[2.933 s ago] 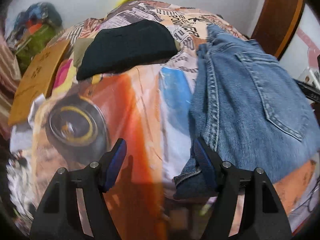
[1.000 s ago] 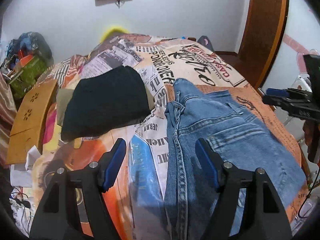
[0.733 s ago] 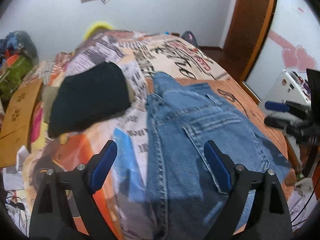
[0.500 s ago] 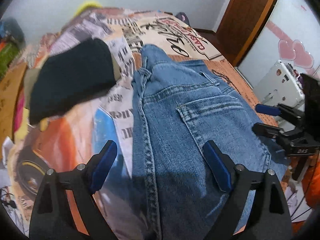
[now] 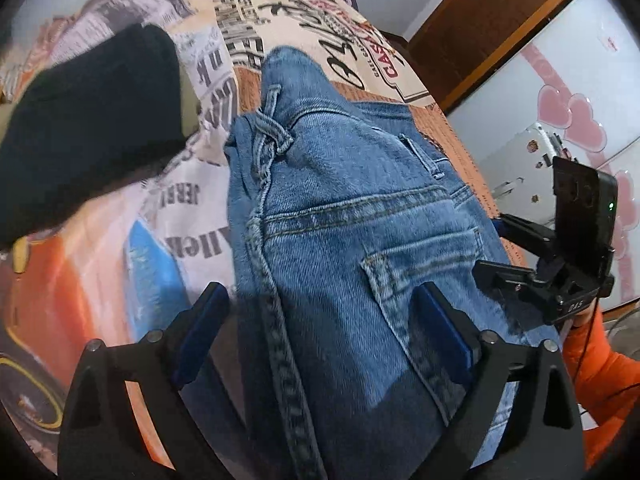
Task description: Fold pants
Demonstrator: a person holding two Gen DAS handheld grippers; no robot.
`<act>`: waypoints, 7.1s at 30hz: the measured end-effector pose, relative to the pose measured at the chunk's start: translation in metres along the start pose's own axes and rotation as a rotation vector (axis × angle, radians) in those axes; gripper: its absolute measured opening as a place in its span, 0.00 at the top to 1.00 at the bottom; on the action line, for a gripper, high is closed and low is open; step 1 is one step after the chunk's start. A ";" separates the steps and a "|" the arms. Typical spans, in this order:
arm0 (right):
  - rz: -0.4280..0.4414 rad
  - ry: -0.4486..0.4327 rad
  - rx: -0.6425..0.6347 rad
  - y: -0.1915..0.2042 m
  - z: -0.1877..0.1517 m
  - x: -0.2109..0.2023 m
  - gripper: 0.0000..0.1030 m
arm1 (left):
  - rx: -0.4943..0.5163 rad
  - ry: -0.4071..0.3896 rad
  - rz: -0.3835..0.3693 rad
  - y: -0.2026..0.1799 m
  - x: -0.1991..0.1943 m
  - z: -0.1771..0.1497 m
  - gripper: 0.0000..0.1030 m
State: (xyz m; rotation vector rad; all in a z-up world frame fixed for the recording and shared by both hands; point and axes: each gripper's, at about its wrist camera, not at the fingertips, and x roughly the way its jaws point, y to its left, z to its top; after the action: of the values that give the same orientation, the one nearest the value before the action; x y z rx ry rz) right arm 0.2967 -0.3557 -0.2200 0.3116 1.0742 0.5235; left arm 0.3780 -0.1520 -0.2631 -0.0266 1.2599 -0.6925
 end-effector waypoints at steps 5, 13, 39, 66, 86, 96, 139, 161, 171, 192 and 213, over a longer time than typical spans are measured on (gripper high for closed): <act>0.038 0.015 -0.004 -0.001 0.004 0.008 0.10 | 0.029 0.013 -0.015 -0.003 0.008 0.009 0.04; 0.026 0.011 -0.040 0.007 0.014 0.015 0.20 | 0.117 -0.018 0.062 -0.026 0.008 0.018 0.15; -0.091 -0.214 -0.291 0.094 0.038 -0.050 0.77 | 0.182 -0.289 0.194 -0.067 -0.102 -0.023 0.63; 0.011 -0.348 -0.421 0.166 0.142 0.000 0.80 | 0.031 -0.536 0.287 0.056 -0.191 0.051 0.66; -0.006 -0.264 -0.329 0.133 0.232 0.151 0.80 | -0.082 -0.411 0.279 0.227 -0.089 0.144 0.63; -0.069 -0.138 -0.258 0.101 0.228 0.206 0.76 | -0.122 -0.389 0.322 0.253 -0.074 0.125 0.52; 0.007 -0.726 -0.458 0.234 0.018 -0.168 0.56 | 0.035 -1.045 0.555 -0.117 -0.320 -0.161 0.43; -0.069 -0.801 -0.427 0.238 -0.017 -0.166 0.01 | 0.021 -1.082 0.580 -0.121 -0.306 -0.192 0.01; -0.093 -0.794 -0.431 0.238 -0.020 -0.162 0.01 | 0.003 -1.075 0.572 -0.118 -0.304 -0.190 0.01; -0.097 -0.781 -0.417 0.235 -0.021 -0.165 0.00 | -0.008 -1.060 0.575 -0.116 -0.298 -0.190 0.01; -0.098 -0.778 -0.411 0.234 -0.019 -0.165 0.00 | 0.004 -1.063 0.551 -0.113 -0.300 -0.191 0.00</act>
State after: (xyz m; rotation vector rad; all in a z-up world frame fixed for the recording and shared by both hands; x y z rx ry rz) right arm 0.1590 -0.2508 0.0085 0.0782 0.2149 0.4617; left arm 0.1179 -0.0285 -0.0248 -0.0355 0.2062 -0.1243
